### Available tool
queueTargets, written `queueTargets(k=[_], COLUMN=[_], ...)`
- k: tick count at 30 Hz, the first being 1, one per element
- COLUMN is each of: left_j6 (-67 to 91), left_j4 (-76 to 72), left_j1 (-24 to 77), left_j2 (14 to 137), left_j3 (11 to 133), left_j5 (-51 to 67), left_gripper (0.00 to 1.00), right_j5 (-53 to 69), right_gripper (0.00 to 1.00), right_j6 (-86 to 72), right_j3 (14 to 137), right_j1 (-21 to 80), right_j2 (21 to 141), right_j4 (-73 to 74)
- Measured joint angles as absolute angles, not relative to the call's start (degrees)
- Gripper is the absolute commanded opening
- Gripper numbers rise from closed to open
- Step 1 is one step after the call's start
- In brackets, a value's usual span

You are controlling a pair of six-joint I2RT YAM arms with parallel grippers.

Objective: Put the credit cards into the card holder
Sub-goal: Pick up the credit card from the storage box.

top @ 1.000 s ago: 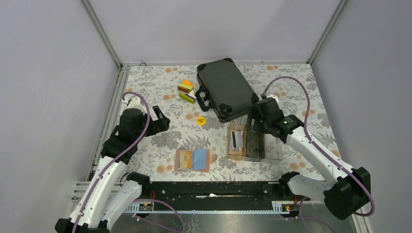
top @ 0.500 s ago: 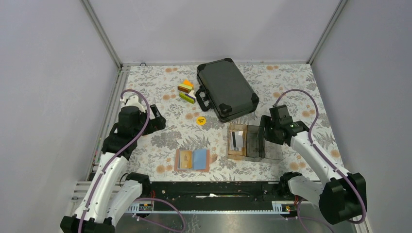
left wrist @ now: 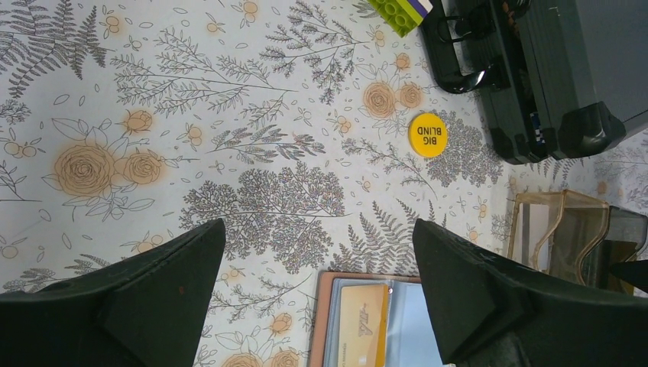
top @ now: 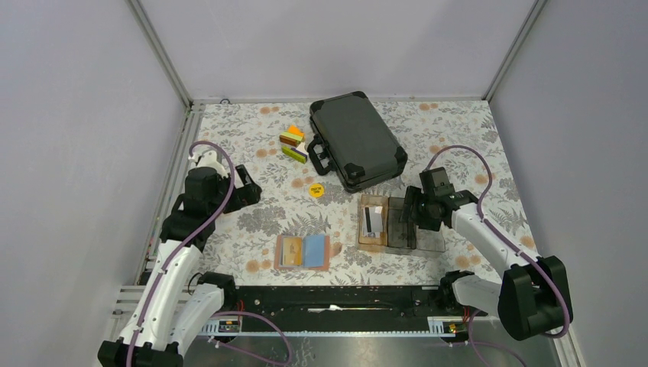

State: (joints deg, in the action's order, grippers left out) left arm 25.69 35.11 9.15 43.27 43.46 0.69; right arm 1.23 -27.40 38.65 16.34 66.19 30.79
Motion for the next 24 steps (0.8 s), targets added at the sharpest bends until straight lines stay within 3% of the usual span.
queueTargets(k=[24], left_j6=[25.71], left_j4=[34.11], left_j1=[6.98], left_j2=[43.68], left_j3=[42.61], left_j5=[3.51], left_gripper=[0.99], right_j5=[4.19], right_gripper=[0.65], right_j6=[-27.44], right_j3=[38.54], right_j1=[16.32], right_j2=[64.42], right_j4=[30.35])
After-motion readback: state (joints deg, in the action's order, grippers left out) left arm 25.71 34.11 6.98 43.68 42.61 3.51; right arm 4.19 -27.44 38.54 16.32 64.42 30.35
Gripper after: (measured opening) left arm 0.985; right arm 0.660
